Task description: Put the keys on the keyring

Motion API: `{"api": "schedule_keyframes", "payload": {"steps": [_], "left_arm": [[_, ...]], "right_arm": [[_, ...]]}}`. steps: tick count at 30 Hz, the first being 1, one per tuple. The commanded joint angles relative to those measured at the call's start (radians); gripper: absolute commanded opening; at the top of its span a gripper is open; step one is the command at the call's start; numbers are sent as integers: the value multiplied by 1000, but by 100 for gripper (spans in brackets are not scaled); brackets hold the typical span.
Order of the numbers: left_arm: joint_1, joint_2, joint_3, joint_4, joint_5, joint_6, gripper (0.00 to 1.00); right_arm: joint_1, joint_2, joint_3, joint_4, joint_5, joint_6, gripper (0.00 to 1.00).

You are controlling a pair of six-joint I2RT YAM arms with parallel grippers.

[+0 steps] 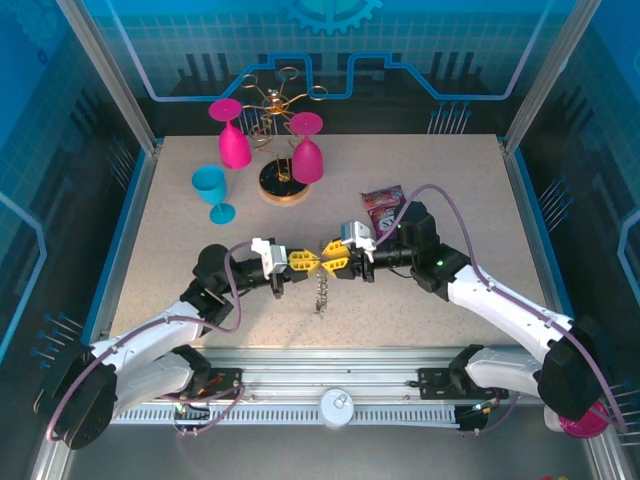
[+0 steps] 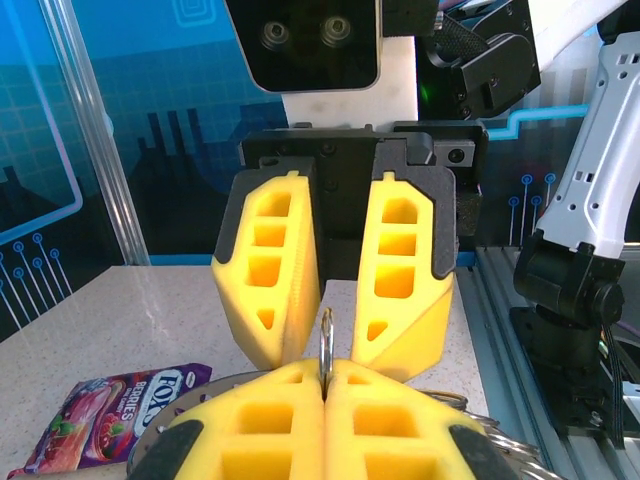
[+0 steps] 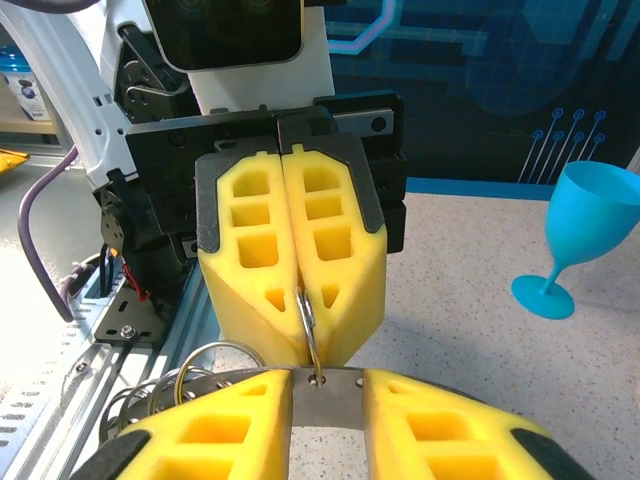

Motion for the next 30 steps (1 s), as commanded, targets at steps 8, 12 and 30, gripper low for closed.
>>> {"api": "schedule_keyframes", "payload": {"steps": [8, 12, 30], "left_arm": [[-5, 7, -18, 73, 35, -6, 0], [-4, 6, -21, 73, 34, -3, 0], [-4, -27, 19, -138, -3, 82, 9]], "right_arm": [[16, 27, 26, 61, -33, 15, 16], [11, 15, 19, 46, -27, 2, 15], [16, 15, 102, -183, -9, -118, 0]]}}
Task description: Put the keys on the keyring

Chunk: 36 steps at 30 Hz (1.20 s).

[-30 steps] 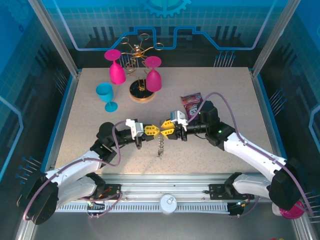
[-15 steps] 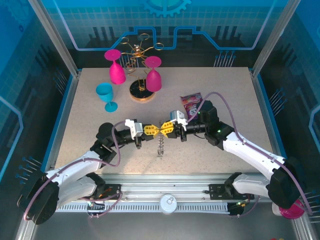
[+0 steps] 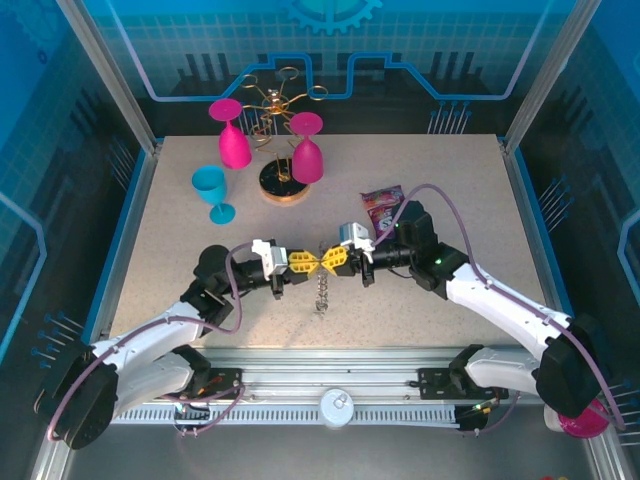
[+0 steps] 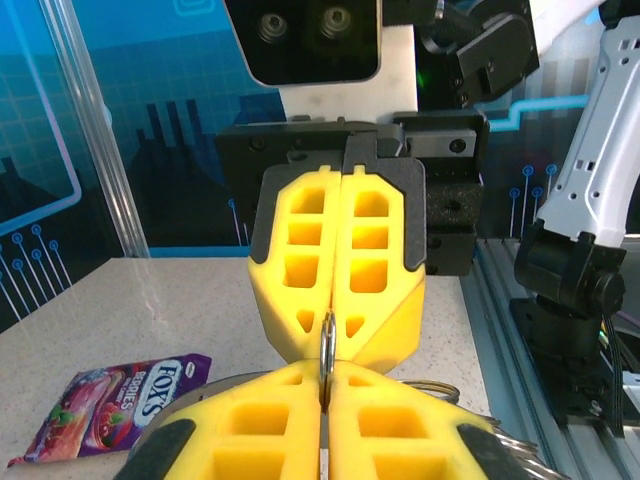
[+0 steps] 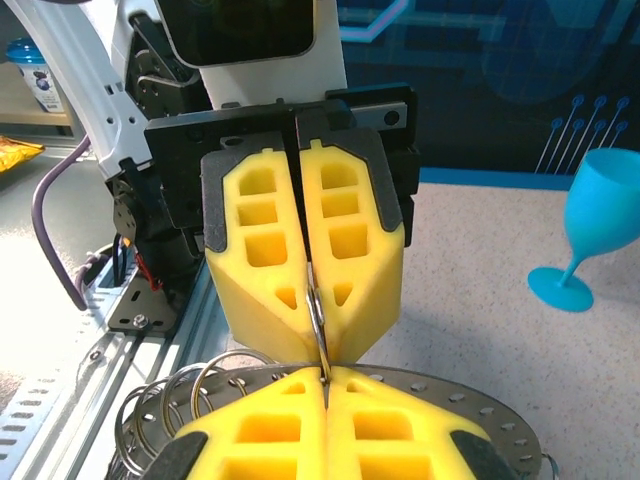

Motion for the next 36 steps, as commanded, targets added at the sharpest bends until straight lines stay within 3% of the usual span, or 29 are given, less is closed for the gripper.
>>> {"api": "schedule_keyframes", "payload": {"steps": [1, 9, 15, 19, 22, 24, 36], "left_arm": [[-7, -30, 41, -140, -5, 65, 10], [-7, -57, 96, -331, -16, 132, 10], [-7, -67, 118, -409, -49, 178, 0], [-6, -73, 104, -374, -45, 186, 0], [-7, -70, 80, -286, -26, 169, 0], [-7, -67, 67, -234, -15, 155, 0], [-7, -53, 49, -160, 39, 121, 0]], "right_arm": [[20, 7, 99, -155, 15, -106, 0], [60, 54, 232, -450, 124, -252, 0], [69, 63, 280, -536, 163, -289, 0], [68, 37, 252, -483, 160, -271, 0], [66, 4, 178, -352, 141, -223, 23], [65, -10, 144, -287, 117, -191, 26], [50, -12, 86, -156, 82, -110, 18]]}}
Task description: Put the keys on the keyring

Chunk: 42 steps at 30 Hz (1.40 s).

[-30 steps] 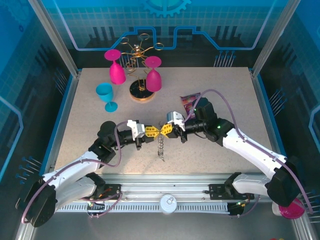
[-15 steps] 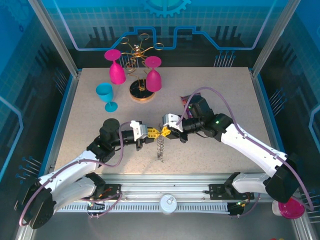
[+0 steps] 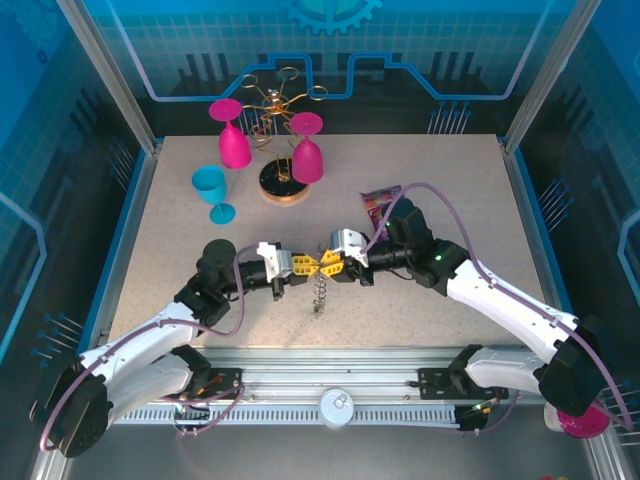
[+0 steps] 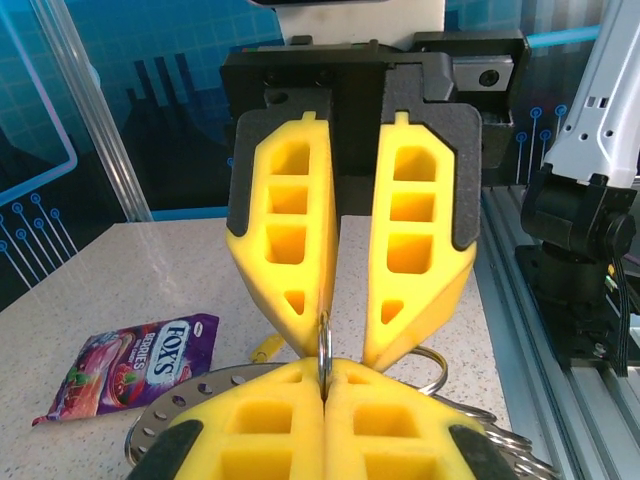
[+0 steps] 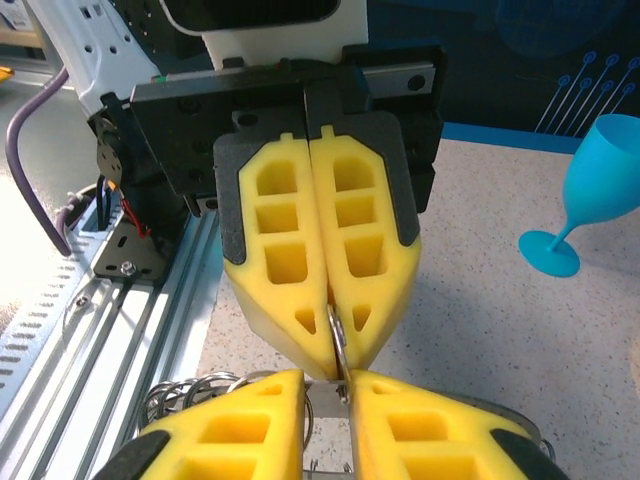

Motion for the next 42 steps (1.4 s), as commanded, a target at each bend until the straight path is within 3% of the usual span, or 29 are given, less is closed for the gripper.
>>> {"api": "schedule_keyframes", "payload": {"steps": [1, 3, 6, 11, 15, 21, 28, 32, 36, 40, 42], "left_arm": [[-1, 3, -8, 82, 52, -14, 0], [-1, 5, -9, 84, 56, -15, 0], [0, 11, -11, 91, 56, -17, 0], [-1, -2, -7, 49, -5, -11, 14], [0, -20, 6, -27, -34, 15, 15], [0, -17, 41, -145, -57, 50, 14], [-1, 1, 62, -167, -57, 55, 7], [0, 14, 66, -161, -58, 58, 0], [0, 9, 58, -139, -76, 59, 0], [0, -2, 16, -13, -49, 11, 0], [0, -3, -5, 46, -32, -16, 0]], "right_arm": [[-8, -11, -9, 68, -46, 29, 17], [-10, -9, -10, 78, -62, 38, 14], [-12, -2, -7, 83, -85, 42, 0], [-14, -4, 16, 13, -46, 6, 0], [-14, 10, 65, -113, 5, -55, 0], [1, 38, 122, -216, 57, -106, 0], [42, 74, 182, -312, 118, -160, 0], [55, 75, 192, -306, 100, -154, 0], [50, 45, 164, -246, 76, -124, 0], [-21, -18, 44, -50, 6, -27, 30], [-71, -42, -13, 62, -64, 45, 35]]}}
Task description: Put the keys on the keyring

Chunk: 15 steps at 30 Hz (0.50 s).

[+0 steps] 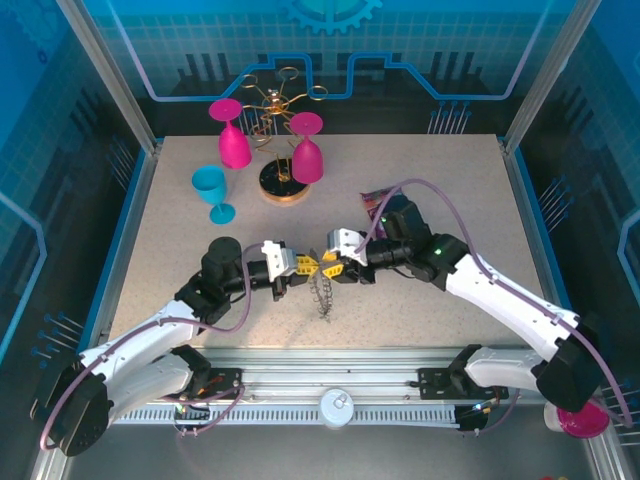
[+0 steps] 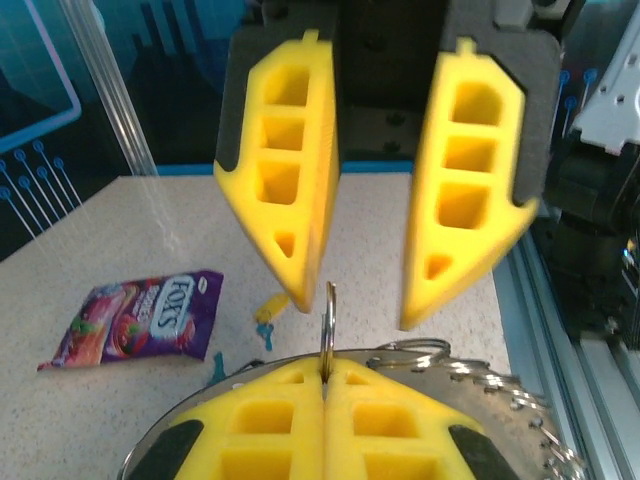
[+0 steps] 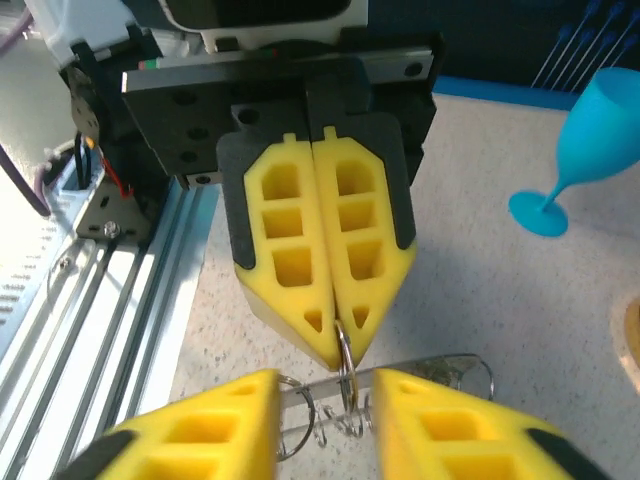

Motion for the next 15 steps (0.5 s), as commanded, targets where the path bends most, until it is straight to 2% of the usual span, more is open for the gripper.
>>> {"api": "schedule_keyframes", "payload": {"steps": [1, 7, 15], "left_arm": [[-1, -12, -31, 165, 31, -50, 0], [-1, -2, -49, 227, 55, -84, 0], [-1, 27, -50, 279, 59, -110, 0]], "right_arm": [[-76, -51, -83, 236, -145, 137, 35], [-139, -55, -181, 439, -270, 264, 35], [-125, -22, -183, 494, -311, 296, 33]]}}
